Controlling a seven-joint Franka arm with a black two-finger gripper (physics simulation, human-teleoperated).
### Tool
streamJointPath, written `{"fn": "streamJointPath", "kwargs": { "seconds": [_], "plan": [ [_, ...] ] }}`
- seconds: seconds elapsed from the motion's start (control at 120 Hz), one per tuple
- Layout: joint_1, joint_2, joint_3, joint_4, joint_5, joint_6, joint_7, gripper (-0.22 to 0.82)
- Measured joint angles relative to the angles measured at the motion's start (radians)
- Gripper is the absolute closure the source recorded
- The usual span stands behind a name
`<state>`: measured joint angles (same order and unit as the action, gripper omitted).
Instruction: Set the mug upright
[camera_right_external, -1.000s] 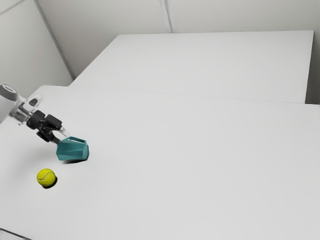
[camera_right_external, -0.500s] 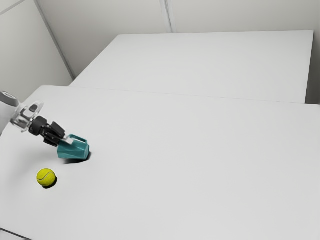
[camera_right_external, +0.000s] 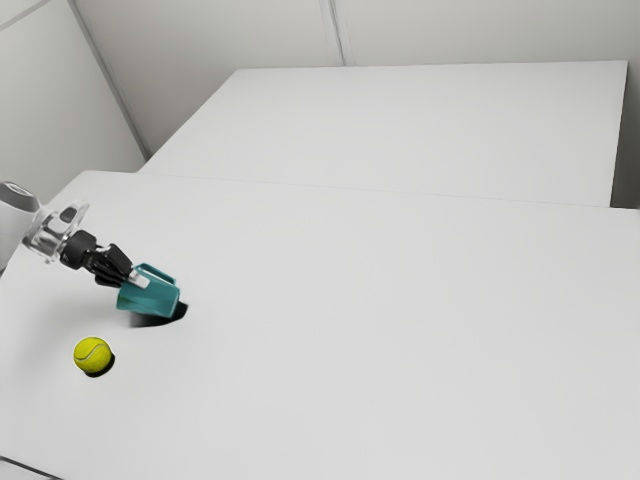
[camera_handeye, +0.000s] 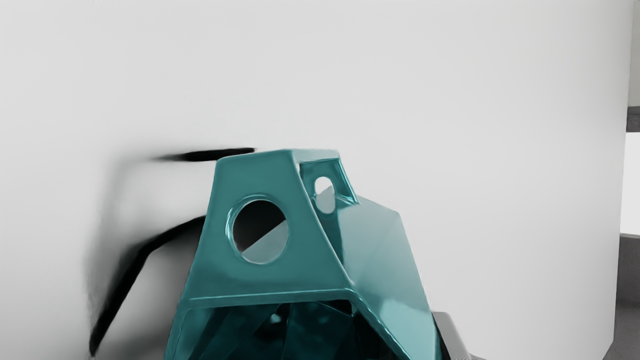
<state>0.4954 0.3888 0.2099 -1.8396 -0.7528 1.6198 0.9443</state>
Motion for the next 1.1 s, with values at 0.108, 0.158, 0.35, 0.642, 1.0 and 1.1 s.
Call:
{"fn": "streamJointPath", "kwargs": {
  "seconds": [0.108, 0.158, 0.35, 0.642, 1.0, 1.1],
  "plan": [
    [-0.001, -0.008, 0.000, -0.001, -0.002, 0.001, -0.001, 0.77],
    [-0.003, -0.017, 0.000, -0.004, -0.002, 0.002, -0.002, 0.77],
    [-0.036, -0.058, 0.000, -0.007, 0.018, 0.007, -0.013, 0.77],
    [-0.194, -0.130, -0.004, -0.014, 0.135, 0.086, -0.070, 0.77],
    [-0.431, -0.247, 0.011, -0.153, 0.336, 0.309, -0.211, 0.77],
    [-0.489, -0.269, 0.011, -0.181, 0.429, 0.354, -0.272, 0.77]
  ]
}}
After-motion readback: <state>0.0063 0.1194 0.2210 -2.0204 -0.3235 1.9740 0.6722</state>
